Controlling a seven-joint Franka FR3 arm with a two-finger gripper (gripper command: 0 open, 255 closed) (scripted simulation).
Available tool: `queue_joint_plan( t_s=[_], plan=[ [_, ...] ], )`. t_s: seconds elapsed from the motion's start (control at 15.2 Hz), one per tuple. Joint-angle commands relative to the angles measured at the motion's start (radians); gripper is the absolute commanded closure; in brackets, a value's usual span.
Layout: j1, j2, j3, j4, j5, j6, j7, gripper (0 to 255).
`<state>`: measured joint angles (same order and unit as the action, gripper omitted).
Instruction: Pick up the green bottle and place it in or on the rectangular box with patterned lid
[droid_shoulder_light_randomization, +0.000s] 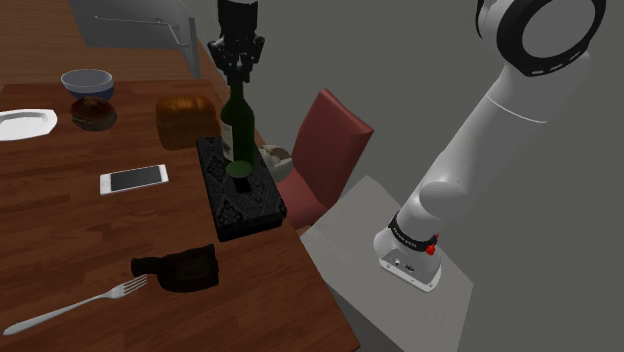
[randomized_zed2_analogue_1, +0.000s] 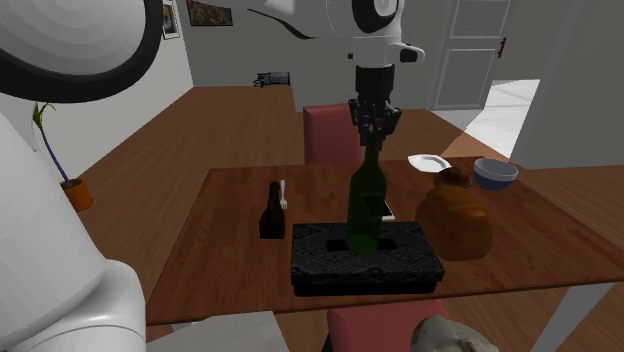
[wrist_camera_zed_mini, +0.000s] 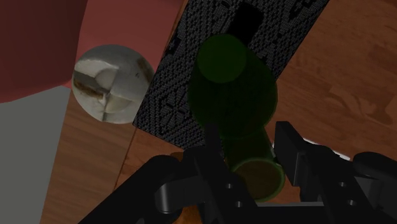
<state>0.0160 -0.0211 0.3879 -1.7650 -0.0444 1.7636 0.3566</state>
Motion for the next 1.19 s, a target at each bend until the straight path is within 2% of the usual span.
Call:
queue_joint_plan(
  t_s=[0.0, 0.07, 0.4, 0.66, 1.12],
  plan=[
    [0.000, 0.000, 0.000, 0.000, 0.000, 0.000, 0.000, 255],
    [0.000, 0.000, 0.000, 0.000, 0.000, 0.000, 0.000, 0],
    [0.000, 0.000, 0.000, 0.000, 0.000, 0.000, 0.000, 0],
    [0.004, 0.014, 0.004, 0.144, -0.005, -0.131, 0.003, 0],
    [0.004, 0.014, 0.004, 0.144, -0.005, -0.131, 0.003, 0]
  ],
)
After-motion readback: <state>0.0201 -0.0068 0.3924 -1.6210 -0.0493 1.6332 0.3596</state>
